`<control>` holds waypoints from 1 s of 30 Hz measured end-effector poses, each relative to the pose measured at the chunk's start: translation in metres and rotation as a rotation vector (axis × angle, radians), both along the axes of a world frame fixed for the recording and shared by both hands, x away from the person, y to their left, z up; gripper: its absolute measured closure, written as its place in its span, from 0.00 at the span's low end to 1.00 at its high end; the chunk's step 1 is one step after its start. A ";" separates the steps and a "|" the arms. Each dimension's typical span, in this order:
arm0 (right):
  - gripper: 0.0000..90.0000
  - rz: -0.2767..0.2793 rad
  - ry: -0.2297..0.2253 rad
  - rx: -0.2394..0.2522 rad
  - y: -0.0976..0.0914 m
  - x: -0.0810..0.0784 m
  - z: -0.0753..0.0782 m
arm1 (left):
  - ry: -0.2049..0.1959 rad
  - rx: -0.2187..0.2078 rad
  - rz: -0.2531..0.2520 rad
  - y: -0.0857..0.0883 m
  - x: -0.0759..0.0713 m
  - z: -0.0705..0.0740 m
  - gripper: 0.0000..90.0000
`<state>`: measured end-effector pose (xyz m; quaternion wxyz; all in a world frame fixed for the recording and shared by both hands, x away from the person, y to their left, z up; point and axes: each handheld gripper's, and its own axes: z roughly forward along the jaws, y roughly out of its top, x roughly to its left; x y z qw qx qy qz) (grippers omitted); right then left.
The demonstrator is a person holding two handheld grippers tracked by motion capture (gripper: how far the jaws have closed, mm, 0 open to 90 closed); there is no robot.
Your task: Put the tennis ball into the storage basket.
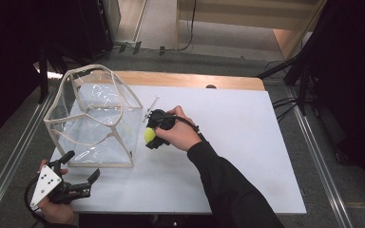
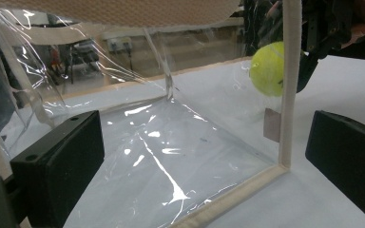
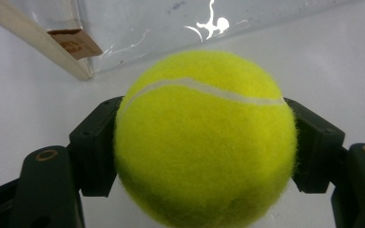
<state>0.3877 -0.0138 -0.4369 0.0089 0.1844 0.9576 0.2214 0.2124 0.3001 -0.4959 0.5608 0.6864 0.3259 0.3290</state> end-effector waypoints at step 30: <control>0.26 0.039 -0.016 0.033 0.006 -0.004 0.055 | -0.003 -0.003 -0.003 -0.001 0.000 0.000 0.00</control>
